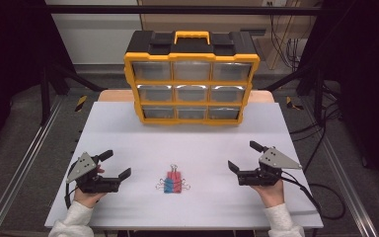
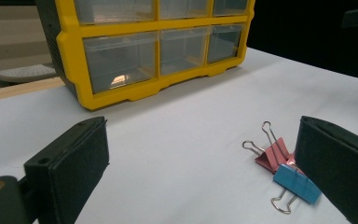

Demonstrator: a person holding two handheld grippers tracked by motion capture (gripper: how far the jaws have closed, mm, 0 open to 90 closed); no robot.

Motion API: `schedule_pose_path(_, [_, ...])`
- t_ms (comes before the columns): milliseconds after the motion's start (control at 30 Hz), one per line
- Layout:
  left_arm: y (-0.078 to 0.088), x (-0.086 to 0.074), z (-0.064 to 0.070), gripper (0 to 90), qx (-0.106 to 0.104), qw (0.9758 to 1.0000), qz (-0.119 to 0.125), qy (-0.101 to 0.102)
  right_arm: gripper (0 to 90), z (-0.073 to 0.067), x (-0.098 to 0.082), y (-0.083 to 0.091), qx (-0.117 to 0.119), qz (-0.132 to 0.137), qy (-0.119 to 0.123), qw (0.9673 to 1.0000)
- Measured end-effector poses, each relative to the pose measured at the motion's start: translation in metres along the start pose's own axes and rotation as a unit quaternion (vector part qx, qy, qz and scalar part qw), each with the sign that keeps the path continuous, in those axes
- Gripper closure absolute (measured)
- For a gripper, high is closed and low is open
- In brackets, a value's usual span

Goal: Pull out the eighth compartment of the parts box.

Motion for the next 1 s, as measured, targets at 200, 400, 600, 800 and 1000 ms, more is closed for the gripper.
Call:
schedule_pose_path(200, [-0.001, -0.001, 0.000, 2.4, 0.000, 1.0000, -0.003, 0.000, 3.2, -0.006, 0.018, -0.010, -0.003, -0.007, 0.049, 0.9988])
schedule_pose_path(400, [-0.001, -0.001, 0.000, 2.5, 0.000, 1.0000, -0.006, -0.002, 3.3, -0.007, 0.028, -0.020, -0.003, -0.017, 0.075, 0.9970])
schedule_pose_path(600, [-0.002, -0.002, 0.000, 2.4, 0.001, 1.0000, -0.009, -0.002, 3.1, -0.011, 0.038, -0.034, 0.002, -0.036, 0.107, 0.9936])
schedule_pose_path(800, [-0.002, -0.003, 0.000, 2.4, 0.001, 0.9999, -0.010, -0.002, 3.1, -0.015, 0.046, -0.047, 0.003, -0.055, 0.135, 0.9893])
schedule_pose_path(1000, [-0.002, -0.003, 0.000, 2.4, 0.001, 0.9999, -0.011, -0.002, 2.7, -0.016, 0.051, -0.061, 0.003, -0.069, 0.162, 0.9843])
Point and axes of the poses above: each handheld gripper's, and its own axes: y roughly backward along the jaws, x roughly out of its top, z roughly to its right, the point moved 3 cm from there along -y, roughly forward along the jaws, and after that the axes turned 6 degrees about -x, right-handed, at the moved point
